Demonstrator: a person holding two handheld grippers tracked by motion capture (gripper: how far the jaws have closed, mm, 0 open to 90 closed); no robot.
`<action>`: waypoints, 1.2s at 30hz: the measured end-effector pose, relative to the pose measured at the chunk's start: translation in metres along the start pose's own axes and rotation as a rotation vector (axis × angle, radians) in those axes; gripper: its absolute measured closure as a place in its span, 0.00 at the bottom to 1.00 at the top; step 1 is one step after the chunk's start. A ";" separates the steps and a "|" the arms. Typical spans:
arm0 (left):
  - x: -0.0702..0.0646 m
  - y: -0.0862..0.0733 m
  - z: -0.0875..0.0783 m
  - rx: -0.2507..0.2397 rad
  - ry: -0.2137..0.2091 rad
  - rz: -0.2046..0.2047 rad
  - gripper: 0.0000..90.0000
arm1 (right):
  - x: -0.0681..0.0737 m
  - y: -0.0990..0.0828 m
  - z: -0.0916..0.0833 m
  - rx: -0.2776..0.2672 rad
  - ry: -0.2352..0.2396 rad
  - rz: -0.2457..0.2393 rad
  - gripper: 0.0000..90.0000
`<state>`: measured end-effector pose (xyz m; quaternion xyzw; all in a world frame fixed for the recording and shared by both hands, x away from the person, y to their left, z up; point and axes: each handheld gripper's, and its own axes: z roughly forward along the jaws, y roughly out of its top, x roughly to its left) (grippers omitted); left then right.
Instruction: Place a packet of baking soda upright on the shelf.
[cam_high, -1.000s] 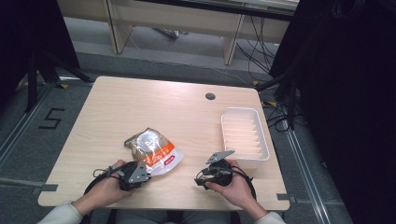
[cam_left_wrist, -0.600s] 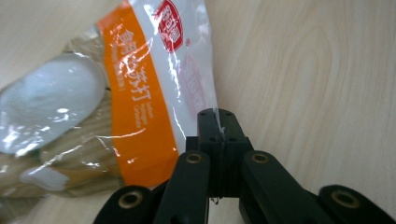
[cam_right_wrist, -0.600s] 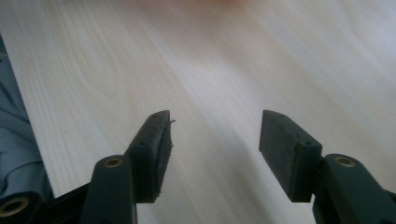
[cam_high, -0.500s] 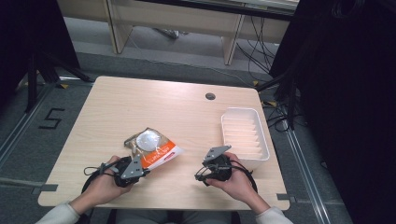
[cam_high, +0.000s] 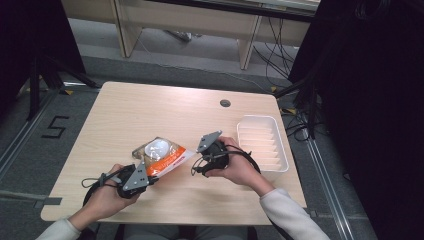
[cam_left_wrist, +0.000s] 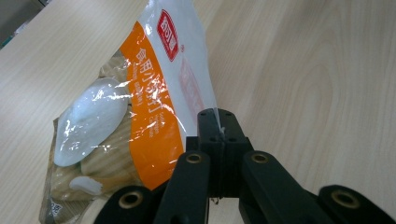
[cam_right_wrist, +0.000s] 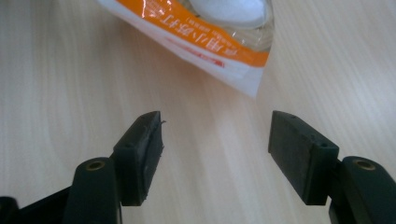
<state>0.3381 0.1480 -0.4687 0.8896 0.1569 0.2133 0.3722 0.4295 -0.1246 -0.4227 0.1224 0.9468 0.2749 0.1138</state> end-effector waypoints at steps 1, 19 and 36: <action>0.000 0.000 -0.001 -0.004 0.000 0.003 1.00 | -0.002 0.003 0.001 -0.008 0.002 -0.007 0.40; -0.009 0.014 -0.010 -0.055 -0.050 0.026 1.00 | 0.004 0.034 0.007 0.010 0.027 -0.097 0.38; -0.017 0.028 -0.024 -0.106 -0.044 0.064 1.00 | 0.018 0.040 0.011 0.105 0.089 -0.282 0.70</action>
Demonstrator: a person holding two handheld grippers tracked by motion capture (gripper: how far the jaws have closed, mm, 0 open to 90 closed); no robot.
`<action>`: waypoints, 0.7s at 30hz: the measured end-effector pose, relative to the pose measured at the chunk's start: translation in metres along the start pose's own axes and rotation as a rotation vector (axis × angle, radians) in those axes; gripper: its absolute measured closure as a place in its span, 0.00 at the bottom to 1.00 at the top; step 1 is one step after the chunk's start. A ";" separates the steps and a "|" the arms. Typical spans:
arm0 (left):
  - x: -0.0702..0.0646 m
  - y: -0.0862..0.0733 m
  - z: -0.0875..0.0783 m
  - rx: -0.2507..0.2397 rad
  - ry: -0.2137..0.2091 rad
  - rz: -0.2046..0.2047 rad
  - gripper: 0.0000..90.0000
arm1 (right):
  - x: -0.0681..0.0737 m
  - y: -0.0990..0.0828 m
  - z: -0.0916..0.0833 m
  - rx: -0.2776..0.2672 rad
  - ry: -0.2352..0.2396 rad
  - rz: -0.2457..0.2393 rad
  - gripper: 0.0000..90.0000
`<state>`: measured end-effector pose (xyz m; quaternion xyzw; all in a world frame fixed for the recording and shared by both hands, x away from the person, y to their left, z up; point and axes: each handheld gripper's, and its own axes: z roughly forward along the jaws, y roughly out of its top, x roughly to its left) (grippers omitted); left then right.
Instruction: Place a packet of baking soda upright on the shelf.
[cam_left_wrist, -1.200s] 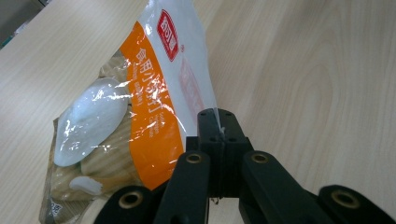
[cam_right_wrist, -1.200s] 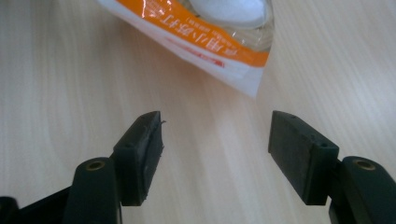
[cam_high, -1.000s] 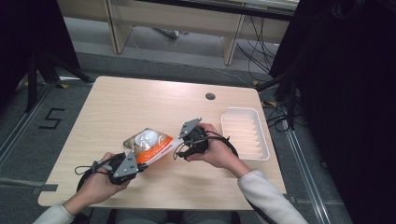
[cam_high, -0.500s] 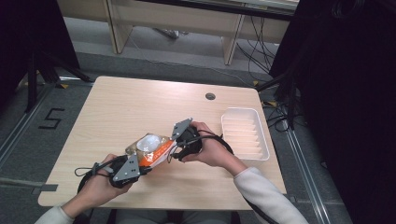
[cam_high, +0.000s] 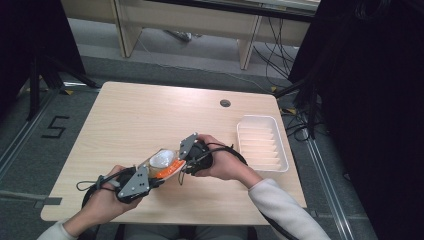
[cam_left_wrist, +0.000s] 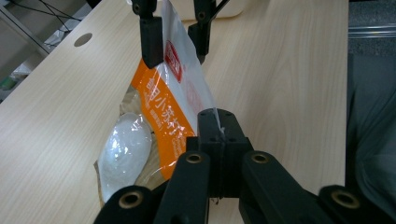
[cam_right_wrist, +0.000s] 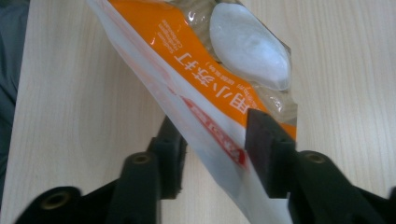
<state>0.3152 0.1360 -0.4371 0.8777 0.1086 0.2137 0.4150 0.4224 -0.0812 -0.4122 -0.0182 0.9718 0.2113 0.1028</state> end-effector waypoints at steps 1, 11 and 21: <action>-0.001 0.001 0.000 -0.007 -0.009 -0.006 1.00 | 0.000 0.000 0.000 0.013 -0.003 -0.007 0.74; -0.004 0.004 -0.006 -0.070 0.015 -0.019 1.00 | 0.005 0.000 -0.008 0.053 0.045 0.013 1.00; -0.001 -0.017 -0.016 -0.166 0.199 -0.138 0.38 | -0.008 0.002 -0.036 0.049 0.073 0.152 1.00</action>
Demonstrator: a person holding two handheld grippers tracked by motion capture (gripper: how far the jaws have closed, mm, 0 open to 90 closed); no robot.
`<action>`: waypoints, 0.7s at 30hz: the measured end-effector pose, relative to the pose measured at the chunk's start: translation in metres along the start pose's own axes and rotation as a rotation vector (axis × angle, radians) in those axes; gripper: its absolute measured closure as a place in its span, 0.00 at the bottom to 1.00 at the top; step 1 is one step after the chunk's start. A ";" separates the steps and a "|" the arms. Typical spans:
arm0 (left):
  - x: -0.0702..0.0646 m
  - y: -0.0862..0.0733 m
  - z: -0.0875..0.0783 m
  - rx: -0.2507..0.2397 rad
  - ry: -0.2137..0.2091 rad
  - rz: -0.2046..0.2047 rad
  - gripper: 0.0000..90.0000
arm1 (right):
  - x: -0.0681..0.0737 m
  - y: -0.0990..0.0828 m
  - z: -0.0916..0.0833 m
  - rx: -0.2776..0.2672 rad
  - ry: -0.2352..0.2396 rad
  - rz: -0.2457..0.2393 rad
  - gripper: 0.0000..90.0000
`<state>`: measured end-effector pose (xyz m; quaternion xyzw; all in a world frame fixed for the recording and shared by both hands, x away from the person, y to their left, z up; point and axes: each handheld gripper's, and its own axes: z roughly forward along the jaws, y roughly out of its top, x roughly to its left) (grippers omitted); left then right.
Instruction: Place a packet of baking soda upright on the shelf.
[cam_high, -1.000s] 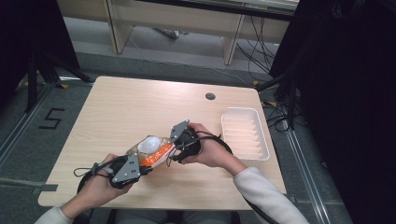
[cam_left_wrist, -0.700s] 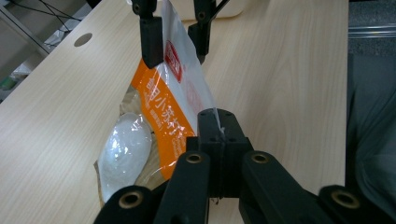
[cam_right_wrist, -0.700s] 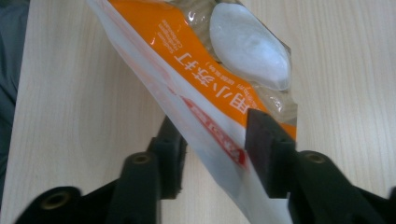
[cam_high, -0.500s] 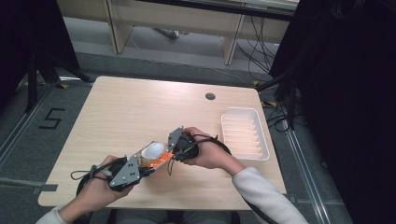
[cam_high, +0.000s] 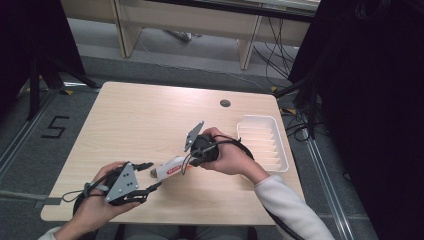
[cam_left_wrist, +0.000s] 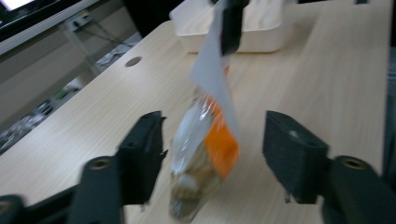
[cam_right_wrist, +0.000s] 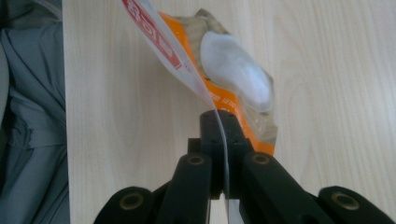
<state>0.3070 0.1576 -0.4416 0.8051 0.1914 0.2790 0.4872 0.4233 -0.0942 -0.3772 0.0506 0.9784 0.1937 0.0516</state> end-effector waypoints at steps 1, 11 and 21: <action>0.001 -0.005 -0.002 -0.001 0.021 -0.033 0.35 | -0.001 0.000 -0.003 0.003 -0.005 0.007 1.00; 0.011 -0.033 -0.004 0.056 -0.002 -0.162 0.31 | -0.009 0.002 -0.026 0.066 -0.026 0.060 1.00; 0.011 -0.035 0.000 0.071 -0.027 -0.176 0.31 | -0.023 0.005 -0.038 0.062 -0.036 0.020 1.00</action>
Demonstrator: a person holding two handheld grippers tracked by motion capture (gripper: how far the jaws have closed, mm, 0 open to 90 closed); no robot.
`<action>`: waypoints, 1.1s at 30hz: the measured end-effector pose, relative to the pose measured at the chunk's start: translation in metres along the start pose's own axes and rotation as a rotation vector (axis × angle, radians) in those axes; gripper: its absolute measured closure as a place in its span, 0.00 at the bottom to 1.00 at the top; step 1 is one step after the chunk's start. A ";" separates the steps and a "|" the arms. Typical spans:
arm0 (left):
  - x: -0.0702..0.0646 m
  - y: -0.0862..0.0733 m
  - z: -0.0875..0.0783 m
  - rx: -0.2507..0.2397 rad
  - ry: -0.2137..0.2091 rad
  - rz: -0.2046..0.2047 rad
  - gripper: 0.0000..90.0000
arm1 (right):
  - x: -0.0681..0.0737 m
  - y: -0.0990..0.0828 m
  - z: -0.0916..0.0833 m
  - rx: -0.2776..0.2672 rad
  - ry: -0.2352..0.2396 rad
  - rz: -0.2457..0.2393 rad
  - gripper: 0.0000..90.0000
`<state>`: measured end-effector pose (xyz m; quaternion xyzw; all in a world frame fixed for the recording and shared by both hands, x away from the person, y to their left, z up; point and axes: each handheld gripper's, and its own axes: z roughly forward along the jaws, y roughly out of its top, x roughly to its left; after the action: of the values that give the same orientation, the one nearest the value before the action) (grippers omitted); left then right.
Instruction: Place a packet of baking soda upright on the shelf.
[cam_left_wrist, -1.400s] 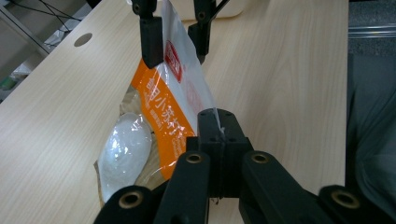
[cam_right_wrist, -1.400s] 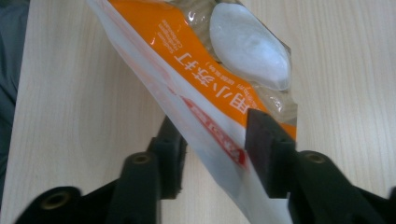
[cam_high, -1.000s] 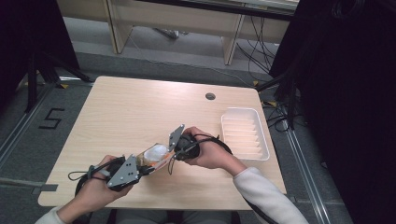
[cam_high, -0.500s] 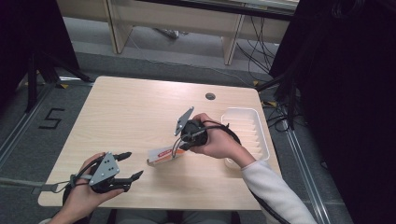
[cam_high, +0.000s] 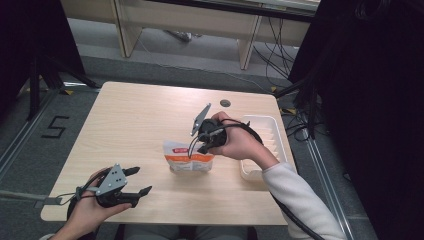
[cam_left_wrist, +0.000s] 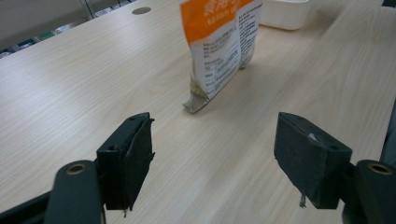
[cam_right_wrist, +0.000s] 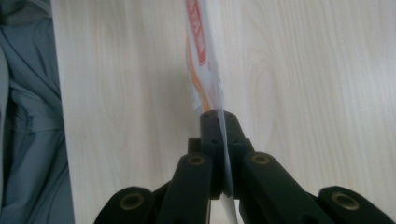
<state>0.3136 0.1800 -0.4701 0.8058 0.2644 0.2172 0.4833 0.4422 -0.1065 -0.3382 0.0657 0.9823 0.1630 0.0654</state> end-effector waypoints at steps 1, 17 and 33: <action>-0.001 -0.001 0.000 0.003 -0.001 -0.025 0.31 | 0.002 0.000 -0.002 0.013 0.002 0.032 1.00; -0.001 -0.001 0.002 0.004 -0.005 -0.030 0.31 | -0.012 -0.005 -0.017 0.052 -0.002 0.063 1.00; -0.001 -0.001 0.002 -0.004 -0.007 -0.030 0.31 | -0.028 -0.013 -0.031 0.036 -0.013 0.065 1.00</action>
<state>0.3144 0.1786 -0.4719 0.8015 0.2745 0.2076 0.4891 0.4641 -0.1323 -0.3104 0.0999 0.9819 0.1471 0.0652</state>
